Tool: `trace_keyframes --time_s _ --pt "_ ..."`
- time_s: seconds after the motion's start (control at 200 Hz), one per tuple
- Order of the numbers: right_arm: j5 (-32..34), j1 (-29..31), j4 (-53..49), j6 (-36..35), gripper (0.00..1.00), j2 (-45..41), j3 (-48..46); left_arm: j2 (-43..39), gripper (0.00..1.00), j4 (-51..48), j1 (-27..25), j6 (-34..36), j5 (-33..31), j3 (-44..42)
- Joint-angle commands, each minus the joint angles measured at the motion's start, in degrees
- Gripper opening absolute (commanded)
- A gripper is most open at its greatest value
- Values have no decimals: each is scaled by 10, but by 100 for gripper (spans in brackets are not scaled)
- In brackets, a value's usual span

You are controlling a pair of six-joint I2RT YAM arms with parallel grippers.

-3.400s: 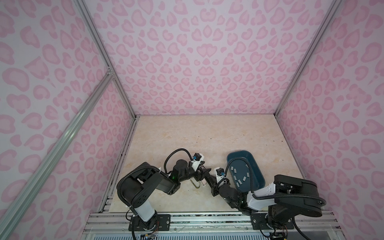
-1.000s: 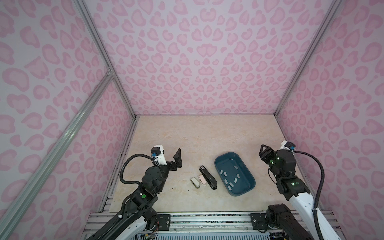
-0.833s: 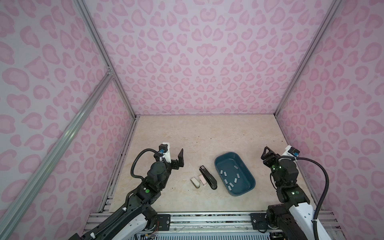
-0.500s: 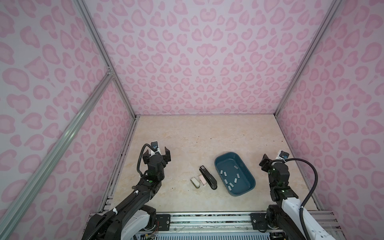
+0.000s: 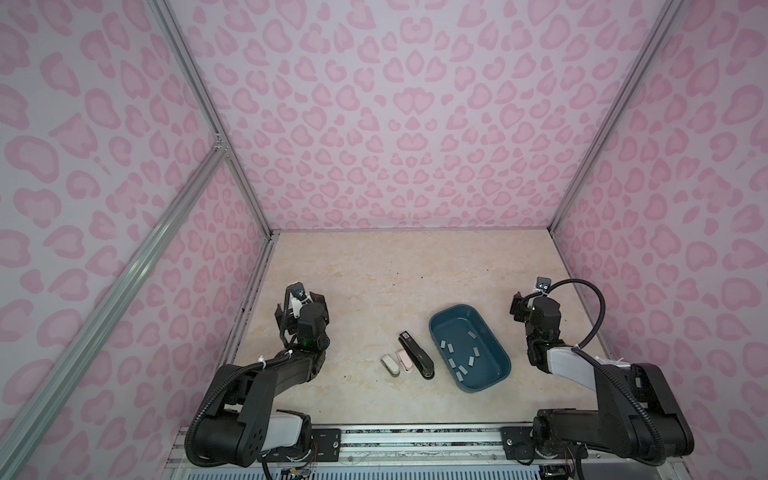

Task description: Load the staples into the stapler

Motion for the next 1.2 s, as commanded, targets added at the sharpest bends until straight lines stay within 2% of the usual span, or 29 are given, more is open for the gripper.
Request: trace_keyframes --time_s 0.0,0.055,0.12,0.15,0.17,0.305,0.4,0.455,0.5,0.59,0.7,0.775,0.83,0.905,1.2 --pt "-14 -1 5 -23 81 14 16 12 96 20 6 14 38 15" --pt "-10 0 9 -20 81 19 18 25 96 34 6 33 58 18" --pt "-16 -4 16 -12 81 21 17 63 96 114 13 38 47 4" --pt "-17 -4 12 -12 81 21 19 60 96 88 17 30 50 13" --pt "-19 -4 10 -13 81 22 20 54 96 70 22 26 66 16" --pt "-31 -4 17 -18 81 19 16 34 97 124 74 2 195 -34" --pt "-40 -4 33 -20 81 10 1 80 96 129 95 2 261 -10" --pt "-24 -7 45 -10 82 1 -10 66 97 111 113 -4 302 -14" --pt "-17 -15 53 2 82 -7 -20 72 97 113 115 -1 308 -11" --pt "-48 -42 85 34 82 -6 -33 69 96 100 115 0 312 -6" --pt "-119 -50 248 25 83 75 -66 73 97 103 115 0 311 -6" --pt "-165 -47 204 -2 84 114 -29 71 97 103 115 0 311 -7" --pt "-124 -26 188 -8 89 111 -22 72 97 104 115 1 312 -7" --pt "-125 -24 150 -14 97 102 -10 71 97 104 115 1 311 -7" --pt "-127 -24 156 -16 97 103 -11 71 97 104 115 1 311 -7"
